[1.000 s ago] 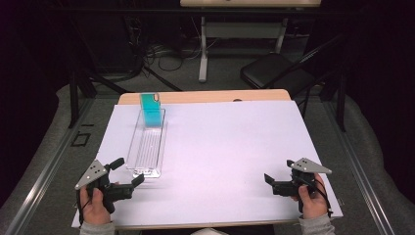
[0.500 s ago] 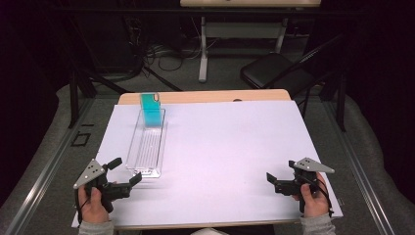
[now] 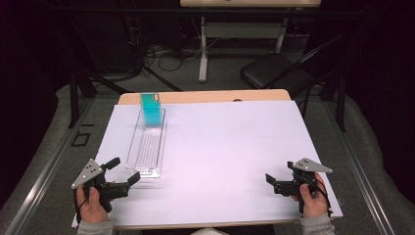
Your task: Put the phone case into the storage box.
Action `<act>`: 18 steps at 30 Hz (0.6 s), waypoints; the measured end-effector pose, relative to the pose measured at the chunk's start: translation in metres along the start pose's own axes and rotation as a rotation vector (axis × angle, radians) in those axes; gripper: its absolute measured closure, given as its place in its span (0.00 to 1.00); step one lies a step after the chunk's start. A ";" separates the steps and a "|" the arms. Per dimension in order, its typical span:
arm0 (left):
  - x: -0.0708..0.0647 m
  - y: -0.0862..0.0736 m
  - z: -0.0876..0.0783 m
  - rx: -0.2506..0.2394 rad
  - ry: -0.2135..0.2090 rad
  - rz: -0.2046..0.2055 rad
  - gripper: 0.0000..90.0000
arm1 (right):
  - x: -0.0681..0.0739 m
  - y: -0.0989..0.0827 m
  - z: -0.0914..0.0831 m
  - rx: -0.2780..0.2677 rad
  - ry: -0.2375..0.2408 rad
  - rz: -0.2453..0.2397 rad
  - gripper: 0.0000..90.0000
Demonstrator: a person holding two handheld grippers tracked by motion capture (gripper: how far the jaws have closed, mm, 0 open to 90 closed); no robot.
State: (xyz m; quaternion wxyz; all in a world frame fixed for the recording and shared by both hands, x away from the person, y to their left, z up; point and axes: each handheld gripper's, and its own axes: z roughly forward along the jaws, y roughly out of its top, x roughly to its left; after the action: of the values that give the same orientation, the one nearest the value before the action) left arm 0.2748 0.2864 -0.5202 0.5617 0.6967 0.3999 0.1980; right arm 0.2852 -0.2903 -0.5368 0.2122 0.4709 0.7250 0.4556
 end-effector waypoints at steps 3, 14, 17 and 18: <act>0.001 -0.001 0.000 0.004 0.000 0.000 0.01 | 0.001 -0.001 0.001 0.003 0.002 -0.007 0.01; 0.001 -0.001 0.000 0.002 0.000 -0.001 0.01 | 0.001 -0.001 0.001 0.011 0.005 -0.013 0.01; 0.001 -0.001 0.000 0.003 0.000 -0.003 0.01 | 0.002 -0.001 0.001 0.012 0.004 -0.014 0.01; 0.001 -0.001 0.000 0.003 0.000 -0.004 0.01 | 0.002 -0.001 0.002 0.012 0.004 -0.014 0.01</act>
State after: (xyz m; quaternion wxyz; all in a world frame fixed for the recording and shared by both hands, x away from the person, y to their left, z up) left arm 0.2752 0.2876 -0.5214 0.5609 0.6967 0.4016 0.1965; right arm 0.2852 -0.2883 -0.5382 0.2109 0.4661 0.7316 0.4506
